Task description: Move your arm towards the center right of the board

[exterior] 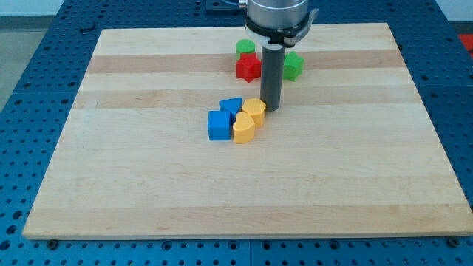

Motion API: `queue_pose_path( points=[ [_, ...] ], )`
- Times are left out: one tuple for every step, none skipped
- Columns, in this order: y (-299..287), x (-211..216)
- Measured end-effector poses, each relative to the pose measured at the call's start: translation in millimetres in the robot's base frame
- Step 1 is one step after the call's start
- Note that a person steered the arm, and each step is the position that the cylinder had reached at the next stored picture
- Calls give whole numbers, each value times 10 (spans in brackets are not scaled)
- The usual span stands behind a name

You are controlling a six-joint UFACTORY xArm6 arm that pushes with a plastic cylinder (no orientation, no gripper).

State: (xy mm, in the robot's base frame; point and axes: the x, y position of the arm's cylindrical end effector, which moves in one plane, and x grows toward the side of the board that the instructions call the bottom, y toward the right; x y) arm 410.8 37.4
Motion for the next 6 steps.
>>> queue_pose_path(
  points=[
    [1, 50],
    [373, 41],
    [962, -17],
    [1380, 94],
    [1716, 301],
    [1721, 381]
  ],
)
